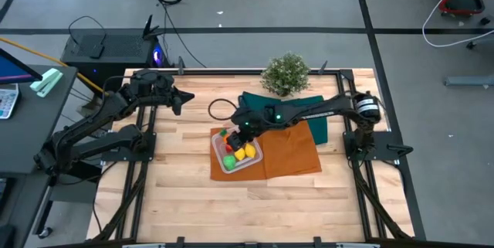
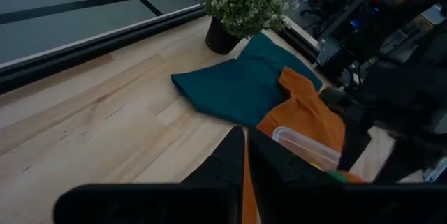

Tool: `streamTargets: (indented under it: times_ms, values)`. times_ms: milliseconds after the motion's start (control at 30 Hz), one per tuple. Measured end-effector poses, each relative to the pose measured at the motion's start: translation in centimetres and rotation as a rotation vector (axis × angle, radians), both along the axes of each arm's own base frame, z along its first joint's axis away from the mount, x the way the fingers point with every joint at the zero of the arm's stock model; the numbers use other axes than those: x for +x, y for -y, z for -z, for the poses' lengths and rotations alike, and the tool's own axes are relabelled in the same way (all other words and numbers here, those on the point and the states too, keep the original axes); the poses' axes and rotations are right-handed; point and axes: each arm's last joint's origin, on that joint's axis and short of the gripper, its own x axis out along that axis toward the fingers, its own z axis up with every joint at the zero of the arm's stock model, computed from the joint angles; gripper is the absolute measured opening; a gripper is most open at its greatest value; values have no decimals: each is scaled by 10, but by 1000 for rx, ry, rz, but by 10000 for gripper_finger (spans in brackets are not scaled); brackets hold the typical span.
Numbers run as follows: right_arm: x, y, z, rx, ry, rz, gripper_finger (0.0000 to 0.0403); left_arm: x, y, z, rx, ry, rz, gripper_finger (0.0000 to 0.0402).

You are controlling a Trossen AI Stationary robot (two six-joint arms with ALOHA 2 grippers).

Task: Pick and placing Produce into tupperware
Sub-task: Put the orange carrot into the transparent bin

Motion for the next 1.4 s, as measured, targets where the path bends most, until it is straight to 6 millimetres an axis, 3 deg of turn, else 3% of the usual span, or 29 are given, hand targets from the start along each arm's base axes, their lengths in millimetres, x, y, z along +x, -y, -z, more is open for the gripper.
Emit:
streamTargets:
  times_ms: [167, 333, 533, 1400]
  values:
    - [16, -1, 12, -46, -47, -69, 96, 0, 0, 0, 0, 0, -2, 28]
    - [32, -4, 5, -162, -89, -205, 96, 0, 0, 1, -3, -5, -2, 35]
    - [37, -5, 5, -328, -238, -375, 96, 0, 0, 0, -2, -5, -2, 32]
    - [41, 4, 37, -353, -353, -360, 96, 0, 0, 1, -3, -7, -1, 29]
